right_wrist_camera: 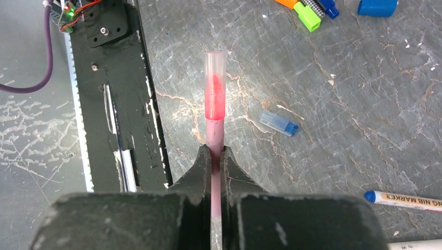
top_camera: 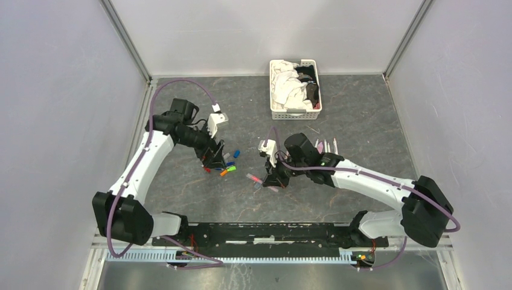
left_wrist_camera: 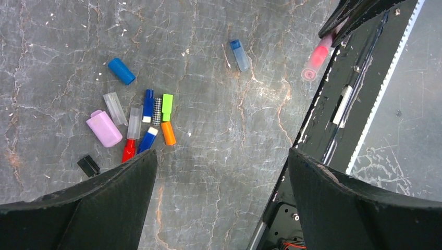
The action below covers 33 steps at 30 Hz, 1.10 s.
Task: Open the pen caps
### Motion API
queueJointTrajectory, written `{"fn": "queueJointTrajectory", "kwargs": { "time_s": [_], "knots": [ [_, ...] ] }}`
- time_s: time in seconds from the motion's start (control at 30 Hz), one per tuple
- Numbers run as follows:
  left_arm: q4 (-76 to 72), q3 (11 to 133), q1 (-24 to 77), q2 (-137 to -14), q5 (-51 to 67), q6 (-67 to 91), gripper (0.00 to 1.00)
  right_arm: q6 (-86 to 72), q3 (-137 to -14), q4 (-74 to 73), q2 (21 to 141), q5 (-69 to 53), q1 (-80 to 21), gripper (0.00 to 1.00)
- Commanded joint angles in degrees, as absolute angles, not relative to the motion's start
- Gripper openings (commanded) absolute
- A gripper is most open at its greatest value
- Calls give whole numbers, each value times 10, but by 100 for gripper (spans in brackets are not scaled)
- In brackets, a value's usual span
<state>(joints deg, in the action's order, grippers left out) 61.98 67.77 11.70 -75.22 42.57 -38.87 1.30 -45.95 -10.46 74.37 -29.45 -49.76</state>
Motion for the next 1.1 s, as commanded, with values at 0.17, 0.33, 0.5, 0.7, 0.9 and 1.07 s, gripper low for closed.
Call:
{"fn": "queueJointTrajectory", "kwargs": {
  "time_s": [0.17, 0.33, 0.5, 0.7, 0.9, 1.07],
  "knots": [
    [652, 685, 118, -725, 452, -446, 100, 1, -498, -114, 754, -336, -494, 0],
    [659, 672, 137, -726, 464, -462, 100, 10, -534, -139, 769, -359, -488, 0],
    [658, 662, 155, -731, 475, -479, 100, 7, -555, -147, 786, -382, -482, 0],
    [663, 682, 193, -760, 461, -480, 100, 1, -575, -143, 802, -400, -481, 0],
    [665, 688, 203, -760, 458, -485, 100, 6, -594, -170, 815, -432, -478, 0],
    [672, 687, 210, -762, 472, -497, 100, 1, -588, -149, 819, -484, -478, 0]
  ]
}}
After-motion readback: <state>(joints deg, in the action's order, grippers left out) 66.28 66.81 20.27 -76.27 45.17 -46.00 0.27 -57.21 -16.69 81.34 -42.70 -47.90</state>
